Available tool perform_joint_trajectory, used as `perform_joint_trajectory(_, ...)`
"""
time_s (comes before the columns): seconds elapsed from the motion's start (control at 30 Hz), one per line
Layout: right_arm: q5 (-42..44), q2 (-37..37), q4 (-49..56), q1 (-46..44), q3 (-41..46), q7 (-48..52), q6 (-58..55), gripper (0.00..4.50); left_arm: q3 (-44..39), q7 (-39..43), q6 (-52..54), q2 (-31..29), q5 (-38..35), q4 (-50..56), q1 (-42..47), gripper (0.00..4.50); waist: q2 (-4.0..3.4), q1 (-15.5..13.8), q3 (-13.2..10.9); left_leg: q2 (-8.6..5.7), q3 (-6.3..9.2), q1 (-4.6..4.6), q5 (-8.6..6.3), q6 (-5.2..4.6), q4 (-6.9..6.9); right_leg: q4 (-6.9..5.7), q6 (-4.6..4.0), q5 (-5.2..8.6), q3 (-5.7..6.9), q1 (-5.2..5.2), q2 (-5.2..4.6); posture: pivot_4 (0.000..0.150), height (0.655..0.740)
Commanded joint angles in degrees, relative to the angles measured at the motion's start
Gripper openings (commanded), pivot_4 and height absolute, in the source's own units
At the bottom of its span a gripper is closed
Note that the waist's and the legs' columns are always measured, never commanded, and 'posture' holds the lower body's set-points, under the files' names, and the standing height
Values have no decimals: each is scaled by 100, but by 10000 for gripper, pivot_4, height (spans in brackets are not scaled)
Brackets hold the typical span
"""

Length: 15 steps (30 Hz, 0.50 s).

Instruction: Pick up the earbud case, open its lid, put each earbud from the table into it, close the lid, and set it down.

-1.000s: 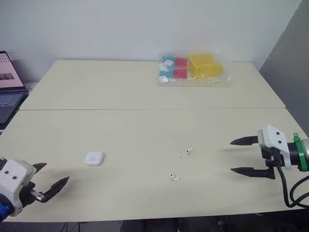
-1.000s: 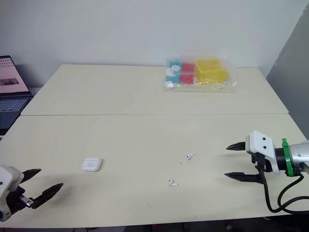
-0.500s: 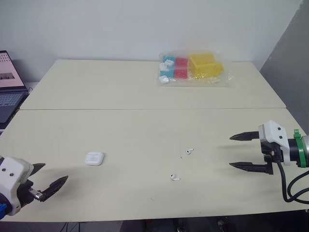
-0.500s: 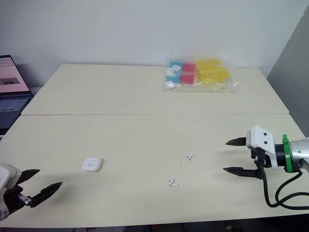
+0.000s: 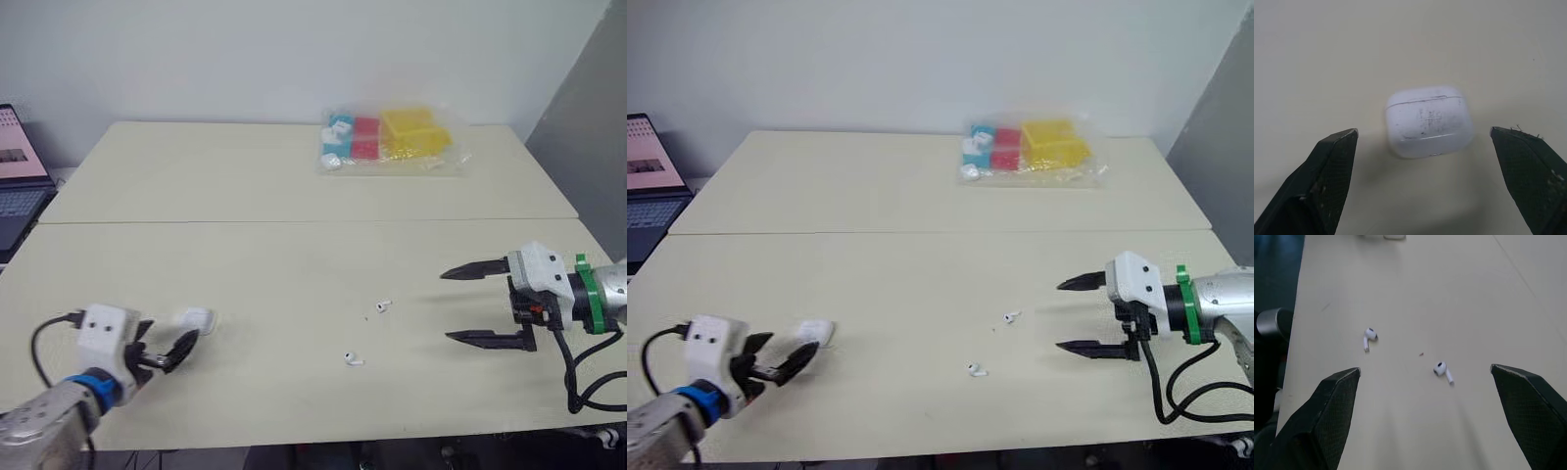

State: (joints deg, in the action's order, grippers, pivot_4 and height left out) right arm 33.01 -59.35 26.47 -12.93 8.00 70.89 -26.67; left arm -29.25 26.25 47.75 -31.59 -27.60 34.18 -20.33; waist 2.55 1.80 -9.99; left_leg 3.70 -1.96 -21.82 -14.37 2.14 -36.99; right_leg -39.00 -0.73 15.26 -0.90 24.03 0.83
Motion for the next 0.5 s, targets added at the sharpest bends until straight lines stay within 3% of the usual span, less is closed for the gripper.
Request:
perform_joint_trajectory(0.03, 212, 40, 139, -276, -42, -89, -190, 44596, 91, -190, 129, 19, 24, 54, 81, 45000, 0, -13, 0, -1, 1, 0, 0, 0, 1, 0, 0, 0, 1, 1, 0, 1500, 7389)
perform_joint_trajectory(0.5, 284, 171, 154, -885, -434, -41, -222, 44596, 765, -612, 457, 249, 62, -412, 827, 45000, -12, -33, 6, -5, 3, 1, 1, -1, -2, 0, 1, -1, 4, -4, -3, 1500, 7389)
